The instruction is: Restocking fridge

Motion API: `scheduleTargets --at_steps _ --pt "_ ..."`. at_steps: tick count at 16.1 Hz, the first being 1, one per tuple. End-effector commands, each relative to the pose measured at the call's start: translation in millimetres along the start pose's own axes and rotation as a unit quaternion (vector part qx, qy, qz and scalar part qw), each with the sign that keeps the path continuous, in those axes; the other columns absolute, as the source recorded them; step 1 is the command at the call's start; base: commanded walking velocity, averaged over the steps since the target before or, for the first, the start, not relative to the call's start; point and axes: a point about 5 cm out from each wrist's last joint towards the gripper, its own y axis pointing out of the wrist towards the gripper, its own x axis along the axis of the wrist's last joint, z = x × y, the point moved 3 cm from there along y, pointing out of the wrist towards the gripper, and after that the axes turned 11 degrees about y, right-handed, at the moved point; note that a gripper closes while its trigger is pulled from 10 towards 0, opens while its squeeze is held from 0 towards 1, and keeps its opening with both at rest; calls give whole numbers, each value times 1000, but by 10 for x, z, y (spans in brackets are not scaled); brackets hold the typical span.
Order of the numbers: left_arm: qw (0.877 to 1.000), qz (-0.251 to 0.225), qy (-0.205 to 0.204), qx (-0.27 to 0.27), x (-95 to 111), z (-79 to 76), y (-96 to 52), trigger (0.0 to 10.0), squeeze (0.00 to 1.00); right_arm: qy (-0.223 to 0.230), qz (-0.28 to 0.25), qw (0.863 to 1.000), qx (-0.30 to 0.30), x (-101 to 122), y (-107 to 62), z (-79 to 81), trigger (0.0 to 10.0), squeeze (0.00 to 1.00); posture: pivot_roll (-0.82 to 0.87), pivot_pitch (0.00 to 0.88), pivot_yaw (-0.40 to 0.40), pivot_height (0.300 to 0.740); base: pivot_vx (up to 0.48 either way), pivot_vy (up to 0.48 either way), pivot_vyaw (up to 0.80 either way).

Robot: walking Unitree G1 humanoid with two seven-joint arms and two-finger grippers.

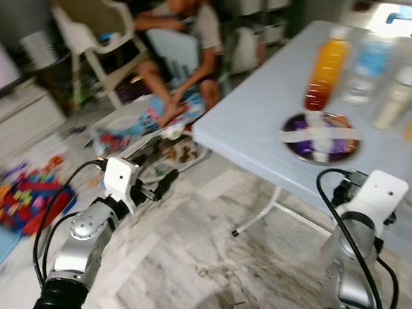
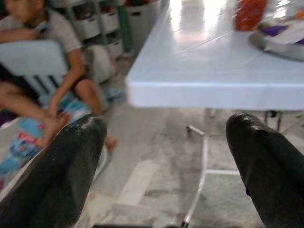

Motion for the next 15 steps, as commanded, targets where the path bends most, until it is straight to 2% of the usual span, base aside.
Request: scheduleTargets --at_steps 1,9,11,15 --pt "1000 1 -1 -3 5 4 -13 10000 0 3 4 1000 10 -6 -32 54 10000 0 -35 0 63 740 247 0 -800" --pt "1000 -3 -6 -13 3 -43 -46 10000 0 2 26 998 60 -116 -144 222 10000 0 -32 0 54 740 295 0 -728" --pt "1000 20 1 13 -61 -3 -54 10000 0 2 42 995 90 -190 -195 321 10000 0 -28 0 50 740 0 0 0" --pt "1000 24 -1 17 -71 7 -58 10000 0 -5 37 994 101 -176 -192 354 10000 0 -26 0 50 740 0 0 0"
